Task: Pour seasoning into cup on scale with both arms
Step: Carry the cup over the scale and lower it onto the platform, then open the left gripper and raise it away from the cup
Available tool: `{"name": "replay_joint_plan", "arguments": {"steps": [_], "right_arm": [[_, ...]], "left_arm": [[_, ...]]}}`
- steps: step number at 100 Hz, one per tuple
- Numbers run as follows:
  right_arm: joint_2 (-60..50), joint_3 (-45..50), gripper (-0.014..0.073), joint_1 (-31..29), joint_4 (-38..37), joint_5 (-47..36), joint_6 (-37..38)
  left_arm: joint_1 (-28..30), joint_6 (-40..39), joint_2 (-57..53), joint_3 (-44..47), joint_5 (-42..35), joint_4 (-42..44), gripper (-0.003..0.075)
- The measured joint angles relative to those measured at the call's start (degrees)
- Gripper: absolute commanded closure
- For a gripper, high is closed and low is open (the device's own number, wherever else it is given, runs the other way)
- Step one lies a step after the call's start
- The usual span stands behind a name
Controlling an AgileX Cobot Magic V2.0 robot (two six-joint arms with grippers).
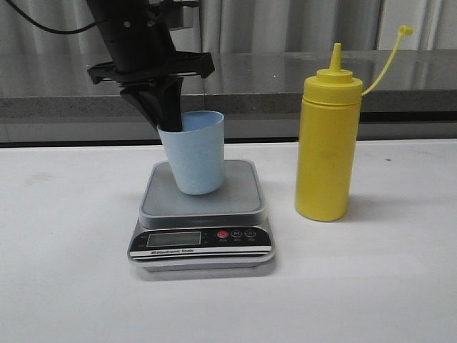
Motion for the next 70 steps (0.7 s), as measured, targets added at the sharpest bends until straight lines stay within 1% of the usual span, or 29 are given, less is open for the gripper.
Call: {"name": "replay_joint_plan", "arguments": {"steps": [4,11,16,17,20,29,35,40,58,70], "right_arm": [[0.0,0.0,0.0661,0.0,0.0,0.0,0.0],[0.0,0.0,0.0661,0.0,0.0,0.0,0.0],[0.0,0.0,0.0661,0.0,0.0,0.0,0.0],[0.0,0.0,0.0661,0.0,0.0,0.0,0.0],[0.0,0.0,0.0661,0.0,0.0,0.0,0.0],[0.0,0.0,0.0661,0.0,0.0,0.0,0.0],[0.0,0.0,0.0661,0.0,0.0,0.0,0.0],[0.0,0.0,0.0661,0.0,0.0,0.0,0.0],[0.0,0.0,0.0661,0.0,0.0,0.0,0.0],[0.0,0.0,0.0661,0.0,0.0,0.0,0.0]], "left_arm": [[0.0,0.09,0.0,0.0,0.0,0.0,0.0663],[0.0,0.29,0.0,0.0,0.0,0.11,0.0573],[0.0,0.29,0.0,0.0,0.12,0.11,0.0495],[0.0,0.29,0.0,0.0,0.12,0.11,0.0459],[0.0,0.29,0.12,0.0,0.12,0.22,0.0421],[0.0,0.29,0.12,0.0,0.2,0.21,0.0261],[0.0,0.29,0.12,-0.23,0.48,-0.09,0.0202],[0.0,0.29,0.12,-0.63,0.75,-0.32,0.0178],[0.0,-0.34,-0.02,-3.78,2.38,-0.59,0.0178],[0.0,-0.47,-1.42,-4.07,2.75,-0.59,0.0178]]}}
